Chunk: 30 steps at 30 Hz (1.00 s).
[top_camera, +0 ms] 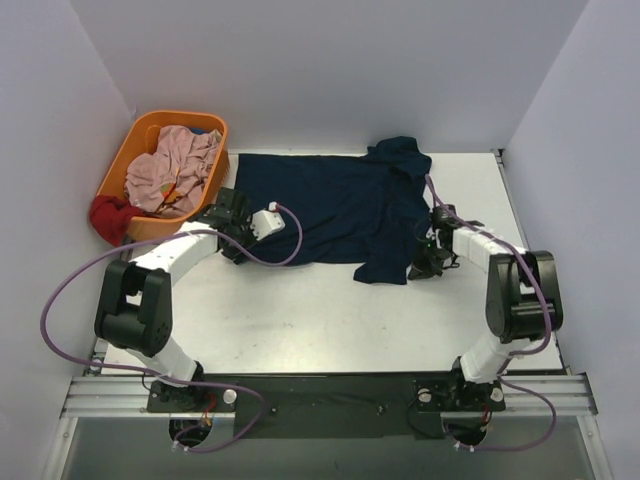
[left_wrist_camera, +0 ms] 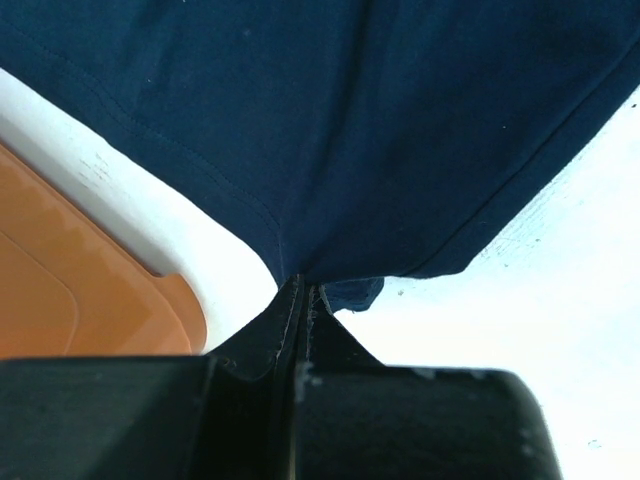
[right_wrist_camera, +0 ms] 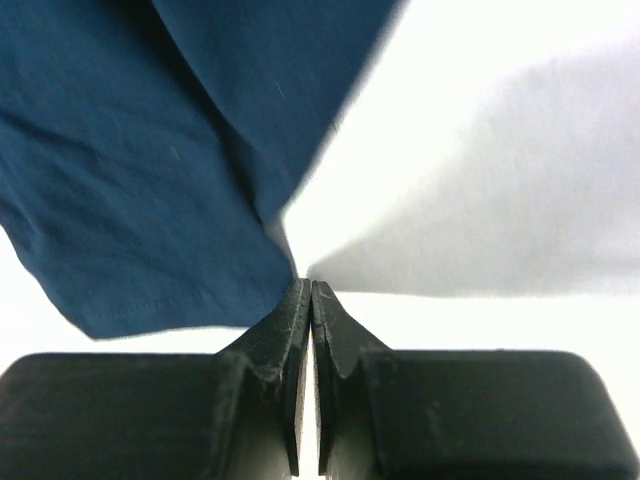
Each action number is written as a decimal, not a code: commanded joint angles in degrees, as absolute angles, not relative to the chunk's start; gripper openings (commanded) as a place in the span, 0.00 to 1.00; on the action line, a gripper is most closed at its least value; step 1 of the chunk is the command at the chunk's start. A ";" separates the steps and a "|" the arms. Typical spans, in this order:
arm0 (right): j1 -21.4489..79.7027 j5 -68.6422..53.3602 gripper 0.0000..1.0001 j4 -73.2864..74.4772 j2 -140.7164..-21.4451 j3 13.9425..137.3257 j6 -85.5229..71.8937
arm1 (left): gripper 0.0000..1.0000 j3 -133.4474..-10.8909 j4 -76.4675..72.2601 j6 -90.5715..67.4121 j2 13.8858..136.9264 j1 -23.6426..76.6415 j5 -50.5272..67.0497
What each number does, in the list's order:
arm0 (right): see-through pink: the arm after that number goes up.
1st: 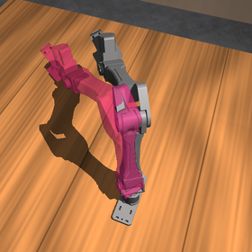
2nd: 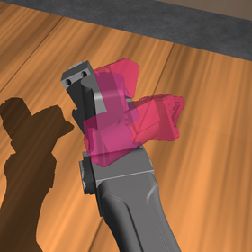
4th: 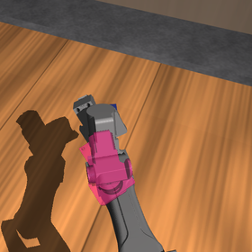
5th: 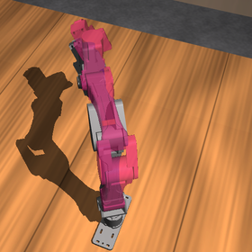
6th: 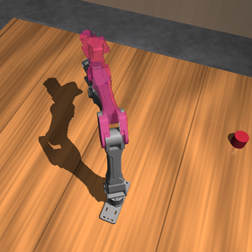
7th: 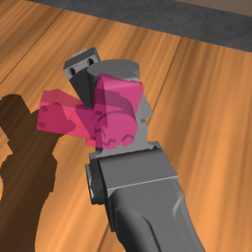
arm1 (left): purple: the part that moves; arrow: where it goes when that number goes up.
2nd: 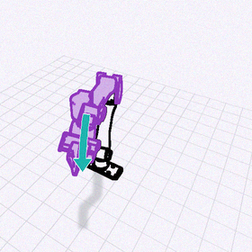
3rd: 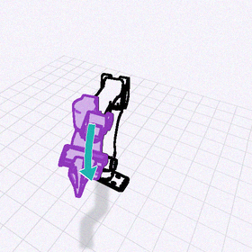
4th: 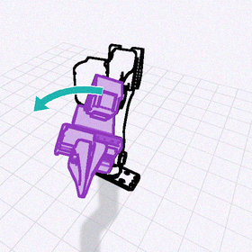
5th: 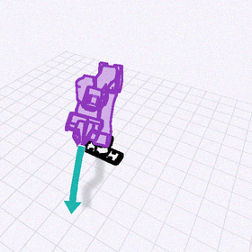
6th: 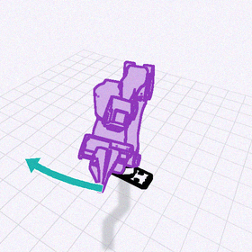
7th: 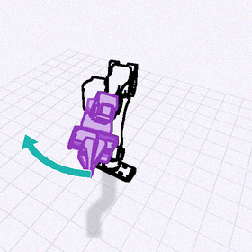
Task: Fold and stack the t-shirts
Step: Flatten out the tshirt
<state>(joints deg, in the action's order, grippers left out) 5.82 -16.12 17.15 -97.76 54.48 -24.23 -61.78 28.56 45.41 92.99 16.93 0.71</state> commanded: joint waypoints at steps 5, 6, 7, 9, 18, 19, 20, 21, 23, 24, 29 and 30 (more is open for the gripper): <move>0.79 -22.58 0.00 24.69 -78.32 41.59 -24.26 | 0.00 -63.72 28.04 45.35 89.74 16.00 1.41; 0.79 -22.94 0.00 25.31 -76.05 41.05 -23.56 | 0.00 -63.63 27.95 45.35 89.65 16.00 1.49; 0.79 -23.37 0.00 25.23 -75.16 40.96 -22.86 | 0.00 -63.55 28.04 45.61 89.65 16.08 1.67; 0.97 -22.86 0.05 24.52 -74.53 44.11 -20.05 | 0.00 -63.63 27.95 45.62 89.74 16.08 2.02; 1.58 -24.43 0.52 23.55 -94.91 73.54 -14.42 | 0.00 -62.76 27.16 44.39 88.86 16.26 2.37; 1.84 -24.78 0.52 23.55 -98.05 74.96 -14.24 | 0.00 -62.67 27.16 44.38 88.86 16.26 2.37; 2.02 -25.31 0.54 23.47 -99.56 77.58 -14.15 | 0.00 -62.58 27.07 44.04 89.03 16.26 2.46; 2.54 -25.40 0.55 23.47 -102.45 78.65 -13.72 | 0.00 -62.67 27.07 43.95 89.12 16.26 2.37; 3.16 -25.40 0.55 23.47 -106.32 81.99 -13.28 | 0.00 -62.75 27.25 43.68 89.47 16.17 2.37; 3.43 -25.31 0.56 23.64 -107.91 84.00 -13.10 | 0.00 -63.01 27.33 43.59 89.82 16.08 2.37; 4.74 -26.72 0.56 23.73 -115.30 89.55 -12.39 | 0.00 -63.98 28.39 43.68 90.97 15.56 2.02; 4.83 -26.63 0.56 23.64 -116.01 90.26 -12.31 | 0.00 -64.25 28.56 43.77 91.05 15.38 2.11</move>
